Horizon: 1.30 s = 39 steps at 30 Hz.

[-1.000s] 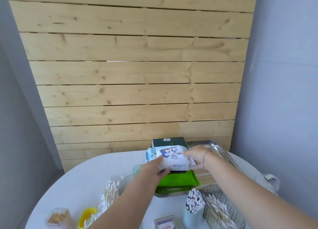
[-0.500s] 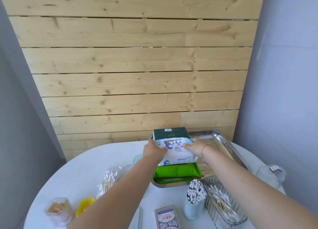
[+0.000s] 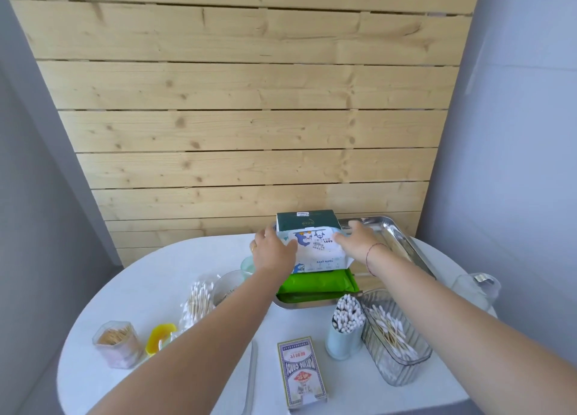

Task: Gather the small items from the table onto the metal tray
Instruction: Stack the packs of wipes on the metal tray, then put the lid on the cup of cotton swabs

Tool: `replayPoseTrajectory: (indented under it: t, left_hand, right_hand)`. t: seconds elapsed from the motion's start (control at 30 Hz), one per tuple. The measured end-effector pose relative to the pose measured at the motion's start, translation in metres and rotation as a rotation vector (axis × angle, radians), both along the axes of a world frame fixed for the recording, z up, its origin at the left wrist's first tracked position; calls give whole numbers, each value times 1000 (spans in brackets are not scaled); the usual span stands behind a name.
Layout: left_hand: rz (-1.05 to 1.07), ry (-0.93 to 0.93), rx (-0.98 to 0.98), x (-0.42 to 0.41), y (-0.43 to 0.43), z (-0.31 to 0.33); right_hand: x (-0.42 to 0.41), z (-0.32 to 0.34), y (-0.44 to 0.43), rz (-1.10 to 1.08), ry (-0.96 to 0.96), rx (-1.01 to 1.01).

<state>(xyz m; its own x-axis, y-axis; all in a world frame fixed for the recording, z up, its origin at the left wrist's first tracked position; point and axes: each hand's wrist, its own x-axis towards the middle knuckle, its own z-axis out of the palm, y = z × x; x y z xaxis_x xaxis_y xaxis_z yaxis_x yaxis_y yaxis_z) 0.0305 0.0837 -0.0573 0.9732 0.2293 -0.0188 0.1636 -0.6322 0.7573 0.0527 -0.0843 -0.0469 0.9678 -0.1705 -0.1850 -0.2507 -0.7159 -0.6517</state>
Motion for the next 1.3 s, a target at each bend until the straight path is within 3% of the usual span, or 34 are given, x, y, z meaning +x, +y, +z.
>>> replayPoseTrajectory:
  t: [0.17, 0.3, 0.43, 0.53, 0.67, 1.03, 1.3]
  left_hand:
    - [-149, -174, -23, -55, 3, 9]
    - [-312, -18, -82, -98, 2, 3]
    - [-478, 138, -68, -126, -4, -16]
    - [-480, 189, -63, -133, -16, -31]
    - [-421, 168, 12, -136, -30, -44]
    - [-229, -58, -250, -142, -39, -41]
    - [-183, -120, -301, -142, -19, -33]
  right_hand:
    - [-39, 21, -22, 202, -151, -88]
    - [-89, 27, -29, 535, -76, -190]
    - [-113, 10, -18, 798, 15, -541]
    - [-114, -5, -12, 821, 9, -658]
    - [-114, -10, -11, 790, -46, -664]
    - [-117, 7, -3, 673, -190, -436]
    - [-121, 22, 17, 666, -228, -345]
